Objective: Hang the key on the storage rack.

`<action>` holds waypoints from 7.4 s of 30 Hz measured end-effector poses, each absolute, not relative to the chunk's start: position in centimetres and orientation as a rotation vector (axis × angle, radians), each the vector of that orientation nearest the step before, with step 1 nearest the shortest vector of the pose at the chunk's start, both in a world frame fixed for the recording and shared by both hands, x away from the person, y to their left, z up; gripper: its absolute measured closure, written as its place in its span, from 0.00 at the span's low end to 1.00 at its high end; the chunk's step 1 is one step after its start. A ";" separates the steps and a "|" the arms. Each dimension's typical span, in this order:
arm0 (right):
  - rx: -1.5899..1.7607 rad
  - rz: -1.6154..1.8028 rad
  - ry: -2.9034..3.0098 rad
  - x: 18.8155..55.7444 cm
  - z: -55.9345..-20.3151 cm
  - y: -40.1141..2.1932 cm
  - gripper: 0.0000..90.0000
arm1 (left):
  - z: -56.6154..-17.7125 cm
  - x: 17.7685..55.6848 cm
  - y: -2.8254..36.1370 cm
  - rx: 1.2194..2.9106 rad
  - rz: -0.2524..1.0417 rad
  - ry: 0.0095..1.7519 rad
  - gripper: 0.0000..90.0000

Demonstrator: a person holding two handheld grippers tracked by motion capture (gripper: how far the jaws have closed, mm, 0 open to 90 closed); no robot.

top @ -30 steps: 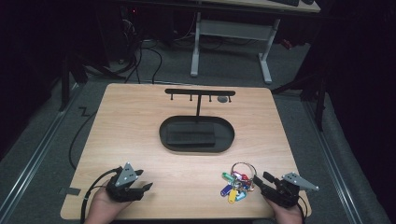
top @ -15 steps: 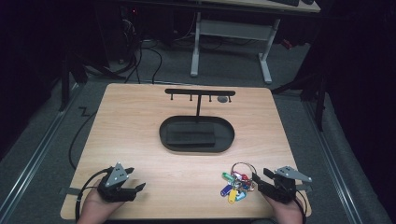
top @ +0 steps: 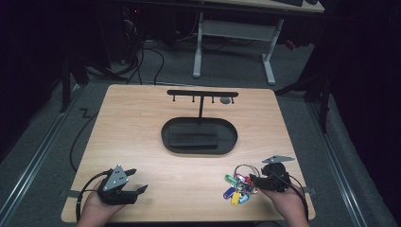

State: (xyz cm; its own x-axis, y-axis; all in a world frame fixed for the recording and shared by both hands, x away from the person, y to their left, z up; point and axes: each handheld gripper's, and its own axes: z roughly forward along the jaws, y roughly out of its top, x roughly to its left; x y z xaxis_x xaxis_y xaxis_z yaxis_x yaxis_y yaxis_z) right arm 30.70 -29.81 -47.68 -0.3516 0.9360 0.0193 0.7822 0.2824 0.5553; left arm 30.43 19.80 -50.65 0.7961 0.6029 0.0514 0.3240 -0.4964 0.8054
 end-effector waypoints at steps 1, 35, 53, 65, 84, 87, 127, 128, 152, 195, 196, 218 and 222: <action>1.561 0.683 2.258 31.0 -47.7 -29.7 0.49 | -50.6 30.4 19.7 2.128 0.415 0.682 0.32; 1.738 0.249 2.545 37.3 -48.1 -29.6 0.83 | -50.8 29.2 20.1 2.152 0.443 0.644 0.31; 1.467 0.281 2.625 36.1 -43.3 -26.8 0.97 | -50.9 28.8 20.2 2.153 0.437 0.634 0.31; 1.399 0.297 2.627 35.5 -40.7 -26.0 0.97 | -51.0 28.9 20.1 2.159 0.432 0.629 0.31; 1.337 0.353 2.583 35.0 -34.9 -25.0 0.97 | -51.0 29.1 20.6 2.145 0.440 0.653 0.30; 1.327 0.357 2.577 35.1 -34.2 -24.8 0.97 | -51.0 29.1 20.6 2.147 0.434 0.656 0.30; 1.246 0.423 2.483 39.7 -28.1 -22.0 0.97 | -51.3 29.2 20.9 2.138 0.423 0.667 0.30; 1.245 0.426 2.479 39.9 -28.1 -21.9 0.97 | -51.3 29.2 20.9 2.138 0.421 0.669 0.30; 1.315 0.494 2.429 45.4 -28.6 -21.0 0.97 | -51.5 29.3 21.0 2.137 0.412 0.676 0.31; 1.413 0.483 2.383 51.2 -32.0 -22.1 0.96 | -51.9 29.3 21.2 2.162 0.417 0.671 0.30; 1.409 0.480 2.378 51.3 -32.0 -22.0 0.95 | -52.0 29.3 21.2 2.162 0.417 0.671 0.30; 1.431 0.590 2.288 48.6 -31.5 -21.2 0.69 | -52.0 29.2 20.9 2.186 0.415 0.657 0.31; 1.436 0.603 2.294 47.9 -32.2 -21.4 0.64 | -52.0 29.2 20.8 2.178 0.422 0.657 0.30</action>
